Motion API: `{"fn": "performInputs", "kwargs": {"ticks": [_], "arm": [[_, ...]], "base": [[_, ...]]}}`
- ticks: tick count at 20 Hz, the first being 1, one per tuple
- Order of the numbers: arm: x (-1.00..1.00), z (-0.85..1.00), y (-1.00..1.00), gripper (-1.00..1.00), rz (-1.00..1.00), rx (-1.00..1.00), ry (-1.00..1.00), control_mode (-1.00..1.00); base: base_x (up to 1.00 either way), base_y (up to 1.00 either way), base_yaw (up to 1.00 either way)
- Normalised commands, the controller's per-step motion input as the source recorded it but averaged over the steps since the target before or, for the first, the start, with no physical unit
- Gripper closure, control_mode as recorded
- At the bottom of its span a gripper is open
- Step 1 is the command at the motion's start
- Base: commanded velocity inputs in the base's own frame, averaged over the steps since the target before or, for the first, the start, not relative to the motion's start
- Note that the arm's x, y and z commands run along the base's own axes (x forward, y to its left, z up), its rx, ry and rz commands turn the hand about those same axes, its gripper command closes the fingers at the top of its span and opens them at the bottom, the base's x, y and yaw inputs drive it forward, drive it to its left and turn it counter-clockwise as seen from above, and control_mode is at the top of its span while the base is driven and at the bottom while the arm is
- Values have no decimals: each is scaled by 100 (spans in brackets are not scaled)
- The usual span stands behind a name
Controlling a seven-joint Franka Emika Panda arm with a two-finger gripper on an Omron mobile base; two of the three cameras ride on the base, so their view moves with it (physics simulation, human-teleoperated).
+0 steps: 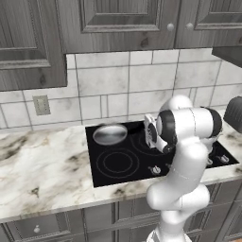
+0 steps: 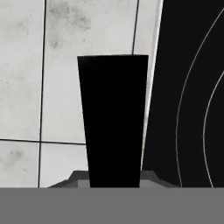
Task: Pick the pan from the cabinet and place it on the stove. Then turn on the stove burner for the pan.
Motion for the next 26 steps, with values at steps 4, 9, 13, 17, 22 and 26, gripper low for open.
{"fn": "performInputs", "kwargs": {"ticks": [4, 9, 13, 17, 22, 26], "arm": [[33, -29, 0, 100, 0, 0, -2, -100], [20, -34, 0, 100, -1, 0, -2, -100], [0, -42, -5, 100, -1, 0, -2, -100], [1, -46, -2, 100, 0, 0, -3, -100], [0, -42, 0, 100, 0, 0, -5, -100], [0, -39, 0, 100, 0, 0, -4, -100]], "base": [[0, 0, 0], [0, 0, 0], [0, 0, 0], [0, 0, 0], [0, 0, 0], [0, 0, 0]]}}
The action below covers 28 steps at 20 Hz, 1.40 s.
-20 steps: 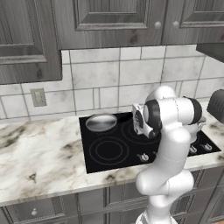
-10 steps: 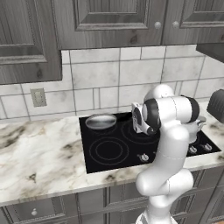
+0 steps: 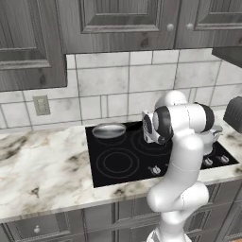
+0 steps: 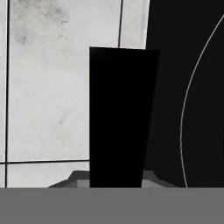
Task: Pick the pan from the cabinet and place it on the stove. Then turn on the stove burner for the pan.
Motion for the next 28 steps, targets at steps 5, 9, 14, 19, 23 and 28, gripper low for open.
{"fn": "performInputs", "kwargs": {"ticks": [5, 9, 14, 19, 23, 28], "arm": [[0, -41, 0, -100, 0, 0, -3, -100], [0, -39, 0, -100, 0, 0, -4, -100], [0, -36, 0, -100, 0, 0, -4, -100], [0, -36, 0, -100, 0, 0, -1, -100], [0, -31, 0, -100, 0, 0, 0, -100], [0, -35, 9, -100, 0, -1, 0, -100]], "base": [[0, 0, 0], [0, 0, 0], [0, 0, 0], [0, 0, 0], [0, 0, 0], [0, 0, 0]]}}
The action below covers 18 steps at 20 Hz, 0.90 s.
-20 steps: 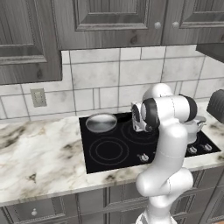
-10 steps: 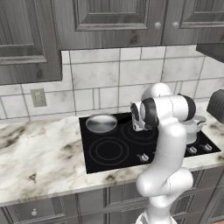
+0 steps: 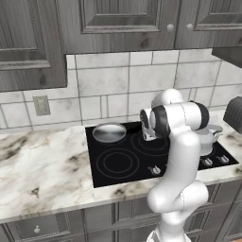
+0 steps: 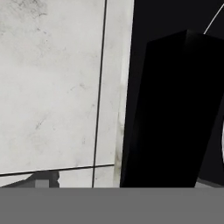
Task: Pick the pan from the cabinet and place it on the stove. Then turn on the stove burner for the pan.
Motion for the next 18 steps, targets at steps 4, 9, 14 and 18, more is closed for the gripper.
{"fn": "performInputs", "kwargs": {"ticks": [4, 9, 14, 18], "arm": [[-18, -35, 2, -100, -1, 0, 0, -100], [-27, -24, 0, -100, -1, 0, 1, -100], [-34, 0, 0, -100, 0, 0, -3, -100], [-33, 0, 0, -100, 0, 0, 0, -100]], "base": [[0, 0, 0], [0, 0, 0], [0, 0, 0], [0, 0, 0]]}}
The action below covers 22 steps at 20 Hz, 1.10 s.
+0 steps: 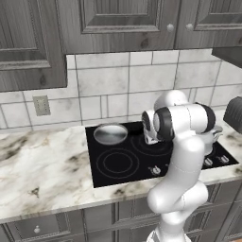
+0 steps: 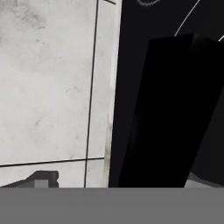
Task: Pick the pan from the cabinet and place it on the stove. Then turn on the stove burner for the pan.
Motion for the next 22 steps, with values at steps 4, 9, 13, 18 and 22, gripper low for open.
{"fn": "performInputs", "kwargs": {"ticks": [4, 9, 13, 18, 22], "arm": [[-9, -3, 5, -100, 0, 0, 0, -100], [6, -12, 17, -100, 0, -2, 0, -100], [6, -21, 11, -100, 0, -4, 1, -100], [0, -28, 0, -100, 0, -1, 5, -100], [0, -32, 1, -100, -1, 0, 7, -100]], "base": [[0, 0, 0], [0, 0, 0], [0, 0, 0], [0, 0, 0], [0, 0, 0]]}}
